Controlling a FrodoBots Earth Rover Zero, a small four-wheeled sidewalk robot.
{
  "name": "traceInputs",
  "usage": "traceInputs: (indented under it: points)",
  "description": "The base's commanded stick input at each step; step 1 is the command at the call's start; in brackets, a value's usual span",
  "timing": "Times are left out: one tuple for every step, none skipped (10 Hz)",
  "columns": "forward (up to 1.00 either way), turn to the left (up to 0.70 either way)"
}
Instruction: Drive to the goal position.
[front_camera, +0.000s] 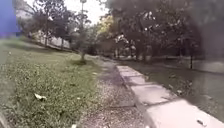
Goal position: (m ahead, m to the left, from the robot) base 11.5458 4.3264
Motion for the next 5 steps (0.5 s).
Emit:
traceInputs:
  points:
    - [0.5,0.0]
    - [0.5,0.0]
    - [0.5,0.0]
    - [0.5,0.0]
    - [0.5,0.0]
